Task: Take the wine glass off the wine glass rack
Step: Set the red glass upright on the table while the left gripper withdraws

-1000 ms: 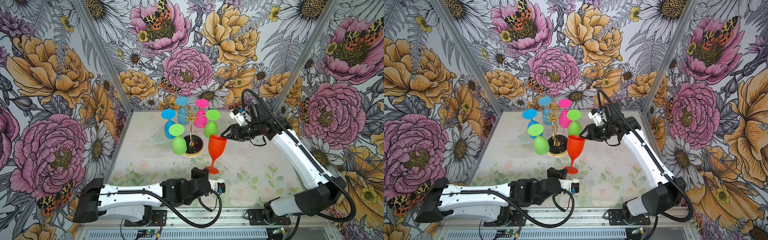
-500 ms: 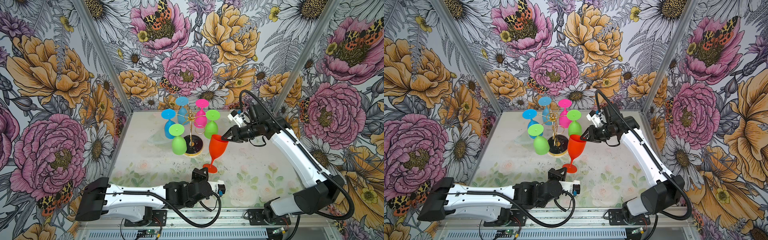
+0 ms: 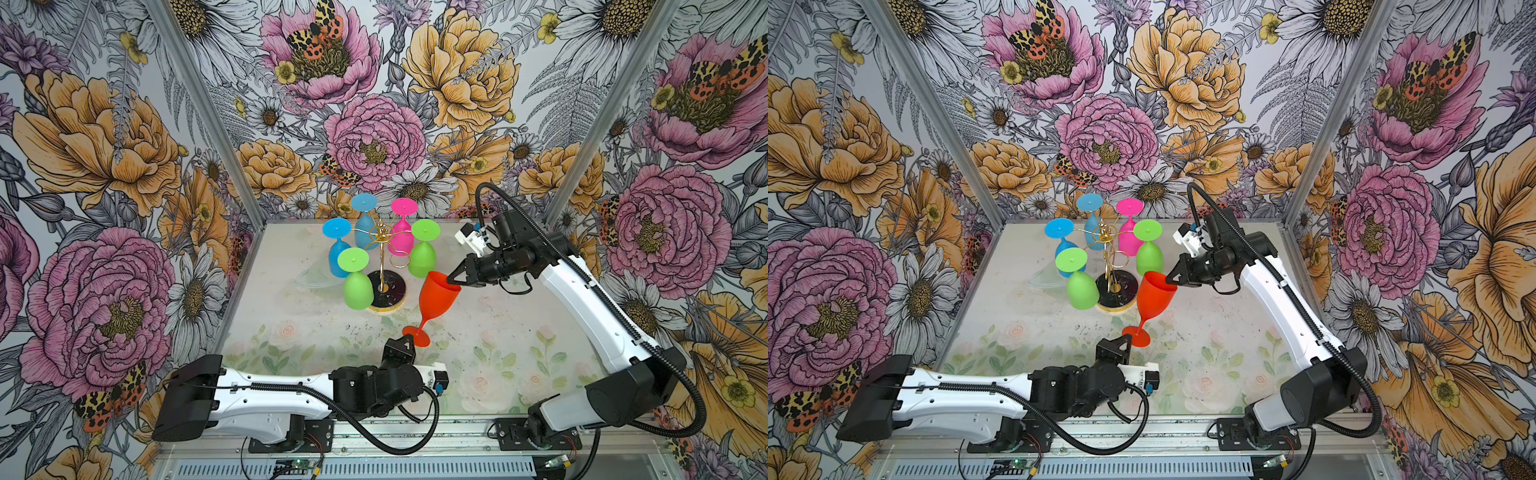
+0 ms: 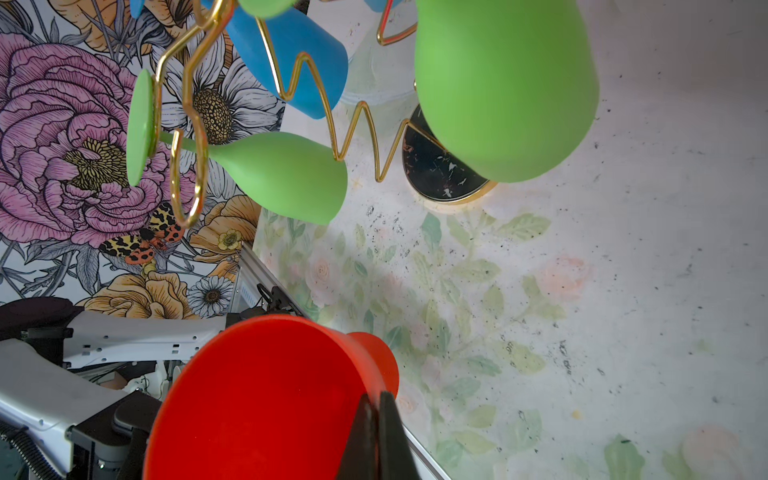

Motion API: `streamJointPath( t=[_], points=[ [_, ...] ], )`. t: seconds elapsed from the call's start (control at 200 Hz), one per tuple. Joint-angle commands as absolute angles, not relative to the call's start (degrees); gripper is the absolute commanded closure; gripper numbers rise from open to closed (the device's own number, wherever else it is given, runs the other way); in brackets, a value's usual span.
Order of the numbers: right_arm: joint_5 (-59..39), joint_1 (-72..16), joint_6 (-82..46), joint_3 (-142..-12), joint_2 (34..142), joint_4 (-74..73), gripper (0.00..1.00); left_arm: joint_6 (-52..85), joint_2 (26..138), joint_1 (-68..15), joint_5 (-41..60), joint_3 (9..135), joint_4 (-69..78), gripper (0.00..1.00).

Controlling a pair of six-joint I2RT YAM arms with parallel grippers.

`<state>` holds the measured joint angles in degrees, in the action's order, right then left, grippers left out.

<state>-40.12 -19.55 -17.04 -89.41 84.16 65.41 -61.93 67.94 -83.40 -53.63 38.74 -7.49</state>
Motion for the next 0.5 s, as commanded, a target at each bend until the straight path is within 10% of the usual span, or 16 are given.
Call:
streamJointPath(
  t=[0.0,0.175,0.495],
  points=[
    [-40.79,-19.89,-16.58,-89.03,83.76,66.0,1.0,-60.43,67.46,-83.67,-53.9,37.62,-4.04,0.81],
    [-37.6,-19.4,-16.33,-89.39,82.76,66.01,1.0,-56.26,67.26,-83.75,-52.63,36.94,-4.13,0.53],
    [-25.56,-17.96,-15.84,-90.79,81.14,65.83,1.0,-39.85,66.35,-86.05,-50.59,37.93,-4.83,0.37]
  ],
)
